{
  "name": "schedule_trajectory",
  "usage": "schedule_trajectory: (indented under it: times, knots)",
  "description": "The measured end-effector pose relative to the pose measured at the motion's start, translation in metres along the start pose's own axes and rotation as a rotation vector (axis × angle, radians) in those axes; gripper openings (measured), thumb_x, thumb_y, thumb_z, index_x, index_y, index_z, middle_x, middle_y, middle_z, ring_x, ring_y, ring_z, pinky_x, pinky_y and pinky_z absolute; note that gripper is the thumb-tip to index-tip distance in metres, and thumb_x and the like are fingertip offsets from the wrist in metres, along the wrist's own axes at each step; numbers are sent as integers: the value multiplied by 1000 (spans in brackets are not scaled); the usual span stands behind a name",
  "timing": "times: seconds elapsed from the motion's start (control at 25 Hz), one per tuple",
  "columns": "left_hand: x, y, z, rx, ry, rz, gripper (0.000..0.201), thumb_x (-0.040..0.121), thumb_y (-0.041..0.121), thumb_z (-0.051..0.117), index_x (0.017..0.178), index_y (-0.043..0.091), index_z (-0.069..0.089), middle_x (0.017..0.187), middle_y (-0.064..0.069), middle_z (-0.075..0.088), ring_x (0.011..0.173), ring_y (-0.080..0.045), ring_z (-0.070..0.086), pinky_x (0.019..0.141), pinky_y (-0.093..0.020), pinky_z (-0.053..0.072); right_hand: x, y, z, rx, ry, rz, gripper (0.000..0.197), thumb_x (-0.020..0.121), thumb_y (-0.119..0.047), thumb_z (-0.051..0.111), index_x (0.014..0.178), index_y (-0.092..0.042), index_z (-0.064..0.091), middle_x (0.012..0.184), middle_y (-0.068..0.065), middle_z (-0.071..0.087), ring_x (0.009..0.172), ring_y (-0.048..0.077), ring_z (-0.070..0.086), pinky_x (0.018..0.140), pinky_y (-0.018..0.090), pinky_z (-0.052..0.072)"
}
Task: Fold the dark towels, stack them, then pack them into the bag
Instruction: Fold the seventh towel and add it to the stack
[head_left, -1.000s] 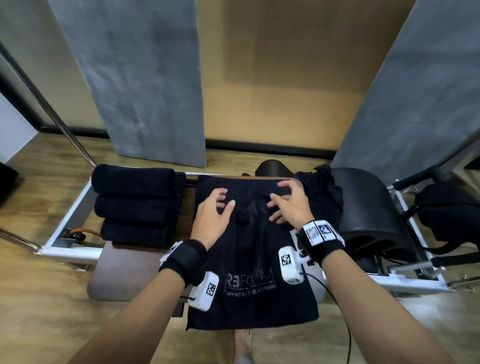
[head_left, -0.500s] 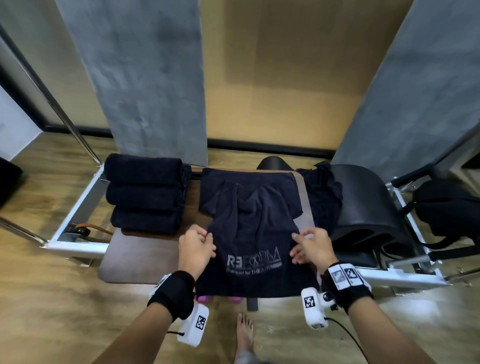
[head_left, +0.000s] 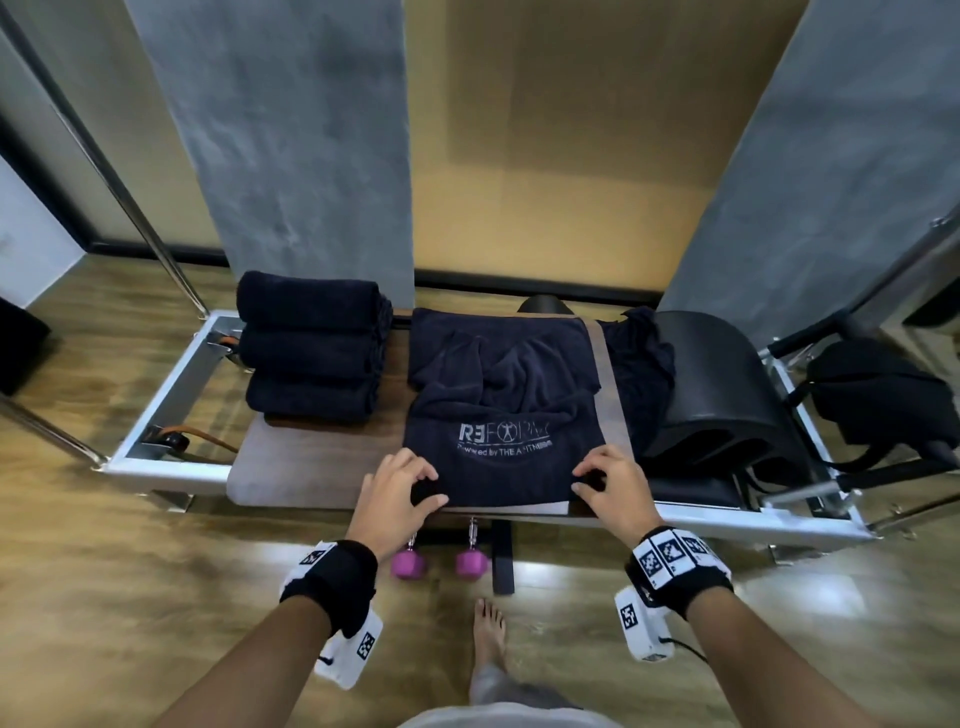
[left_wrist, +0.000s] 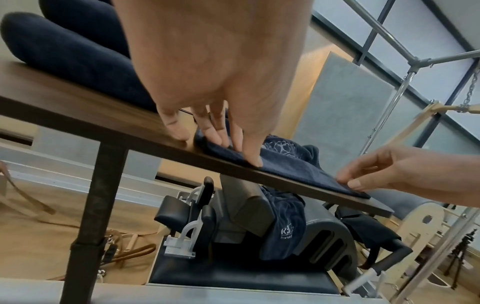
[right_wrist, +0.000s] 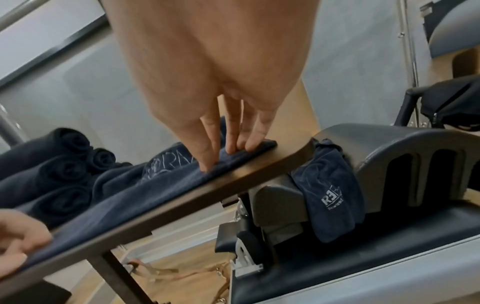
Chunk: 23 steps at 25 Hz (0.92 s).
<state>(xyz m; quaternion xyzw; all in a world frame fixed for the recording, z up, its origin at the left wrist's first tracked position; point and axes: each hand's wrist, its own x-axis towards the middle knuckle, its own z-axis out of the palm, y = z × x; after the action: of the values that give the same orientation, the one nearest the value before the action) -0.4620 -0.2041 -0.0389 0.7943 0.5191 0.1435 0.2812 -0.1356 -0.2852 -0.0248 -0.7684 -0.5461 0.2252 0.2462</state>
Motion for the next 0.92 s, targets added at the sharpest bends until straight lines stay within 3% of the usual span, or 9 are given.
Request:
schedule_trajectory:
  times: [0.12, 0.28, 0.4, 0.48, 0.56, 0.72, 0.84, 0.92]
  knots:
    - [-12, -4, -5, 50, -39, -5, 40, 82, 40, 87, 110, 33, 59, 112, 17, 51, 110, -5, 48, 95, -37, 38, -13, 8, 4, -83, -25, -30, 25, 84, -13, 85, 108, -8, 79, 121, -1, 59, 115, 16, 58, 100, 18, 37]
    - [-24, -5, -14, 68, -3, 7, 19, 91, 19, 80, 93, 29, 65, 103, 15, 56, 110, -13, 56, 94, -39, 38, -25, 13, 2, -111, -11, -66, 31, 83, -20, 87, 111, -12, 77, 125, -4, 56, 118, 14, 55, 102, 21, 40]
    - [-24, -3, -18, -27, 91, 27, 16, 97, 17, 73, 93, 30, 66, 95, 17, 62, 103, -13, 61, 94, -43, 45, -30, 13, 1, -134, -10, -87, 35, 80, -29, 89, 109, -18, 73, 118, -9, 54, 108, 9, 54, 97, 24, 46]
    - [-17, 1, -21, -136, 174, 30, 15, 99, 16, 70, 98, 30, 66, 96, 17, 66, 100, -11, 65, 94, -41, 49, -31, 11, -1, -157, 10, -104, 29, 81, -25, 88, 104, -21, 72, 110, -10, 55, 102, 9, 56, 91, 26, 49]
    - [-3, 5, -26, -266, 239, 32, 18, 101, 13, 67, 100, 31, 65, 99, 16, 70, 102, -6, 66, 92, -34, 52, -26, 11, -6, -156, 54, -137, 20, 84, -9, 81, 99, -19, 73, 103, -8, 63, 98, 15, 62, 89, 30, 52]
    - [37, 18, -44, -424, 388, 6, 18, 101, 12, 68, 98, 29, 68, 97, 16, 72, 97, -1, 66, 87, -21, 50, 6, 9, -33, 66, 165, -104, 20, 89, 5, 72, 102, -10, 76, 98, 3, 75, 94, 23, 70, 90, 37, 56]
    - [76, 29, -54, -464, 481, -31, 15, 102, 13, 67, 101, 27, 68, 95, 15, 71, 91, -2, 66, 78, -13, 47, 55, 1, -64, 320, 247, -56, 21, 88, 4, 76, 93, -17, 76, 93, -2, 78, 92, 13, 74, 90, 29, 57]
    - [107, 37, -58, -473, 541, -77, 14, 103, 10, 64, 102, 24, 69, 90, 10, 69, 81, -5, 64, 72, -19, 46, 95, -4, -83, 371, 298, -62, 21, 86, -2, 80, 90, -22, 78, 90, -8, 78, 90, 6, 74, 85, 20, 57]
